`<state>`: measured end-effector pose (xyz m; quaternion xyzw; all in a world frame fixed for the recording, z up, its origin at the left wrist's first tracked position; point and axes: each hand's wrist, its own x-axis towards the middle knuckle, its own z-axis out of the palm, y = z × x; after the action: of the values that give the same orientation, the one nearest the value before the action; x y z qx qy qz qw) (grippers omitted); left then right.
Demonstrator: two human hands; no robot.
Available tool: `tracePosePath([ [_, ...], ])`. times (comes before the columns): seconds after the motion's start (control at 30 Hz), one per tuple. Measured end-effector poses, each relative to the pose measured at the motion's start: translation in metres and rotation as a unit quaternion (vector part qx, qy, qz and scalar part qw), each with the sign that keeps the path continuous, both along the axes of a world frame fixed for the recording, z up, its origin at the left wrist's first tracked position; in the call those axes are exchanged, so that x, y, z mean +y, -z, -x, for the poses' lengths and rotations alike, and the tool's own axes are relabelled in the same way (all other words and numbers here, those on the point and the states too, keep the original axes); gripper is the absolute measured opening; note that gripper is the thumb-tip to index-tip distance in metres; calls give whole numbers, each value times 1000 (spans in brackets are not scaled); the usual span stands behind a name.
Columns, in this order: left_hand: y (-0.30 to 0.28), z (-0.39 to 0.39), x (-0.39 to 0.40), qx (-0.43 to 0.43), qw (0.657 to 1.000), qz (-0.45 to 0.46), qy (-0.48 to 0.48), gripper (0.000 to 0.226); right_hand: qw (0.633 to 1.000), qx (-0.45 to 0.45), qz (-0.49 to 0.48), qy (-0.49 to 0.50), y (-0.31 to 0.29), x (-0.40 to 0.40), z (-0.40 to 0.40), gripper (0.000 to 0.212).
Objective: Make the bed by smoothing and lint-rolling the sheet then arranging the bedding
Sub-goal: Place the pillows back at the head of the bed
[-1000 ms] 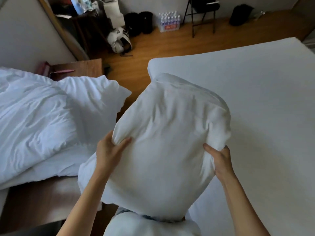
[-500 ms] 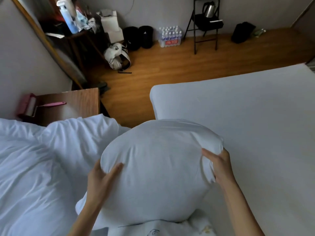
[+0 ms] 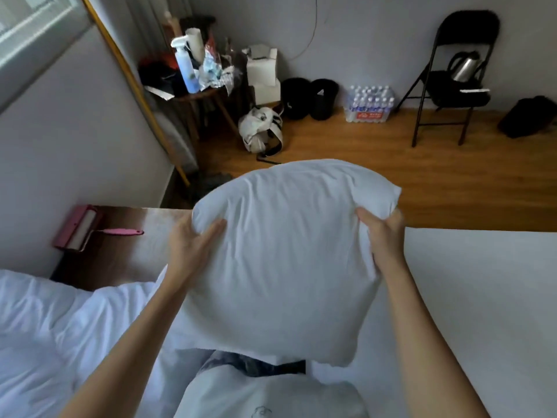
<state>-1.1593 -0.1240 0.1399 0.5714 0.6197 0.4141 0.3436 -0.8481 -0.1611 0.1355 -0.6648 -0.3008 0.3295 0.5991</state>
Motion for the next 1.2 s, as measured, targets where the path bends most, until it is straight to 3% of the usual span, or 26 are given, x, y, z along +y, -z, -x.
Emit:
tracePosePath([
  [0.2,-42,-1,145,-76,995,-72,3,13,997,-17,-70,-14,-48,155,-10,33],
  [0.27,-44,14,184,-88,994,-56,26,18,996,-6,-84,1,-60,193,-9,32],
  [0.33,-39,25,229,-113,989,8,98,32,996,7,-90,8,-62,226,-12,35],
  [0.37,-38,23,253,-171,974,58,136,31,996,11,-84,9,-61,240,-12,35],
  [0.43,-24,10,309,-268,939,169,136,19,998,5,-65,8,-51,270,-14,36],
  [0.5,-2,-4,360,-292,917,215,165,32,999,-3,-37,8,-41,299,-16,41],
  [0.57,17,-31,410,-265,922,226,168,38,1000,1,-7,24,-31,325,-25,38],
  [0.67,27,-75,474,-278,910,263,156,87,997,10,31,69,-16,364,-55,40],
  [0.7,29,-90,497,-281,907,267,166,94,996,13,41,83,-8,378,-66,39],
  [0.9,37,-202,651,-149,918,225,291,77,986,36,67,151,37,489,-147,32],
  [1.2,2,-363,828,9,917,104,386,81,967,-23,98,233,13,647,-300,55],
])
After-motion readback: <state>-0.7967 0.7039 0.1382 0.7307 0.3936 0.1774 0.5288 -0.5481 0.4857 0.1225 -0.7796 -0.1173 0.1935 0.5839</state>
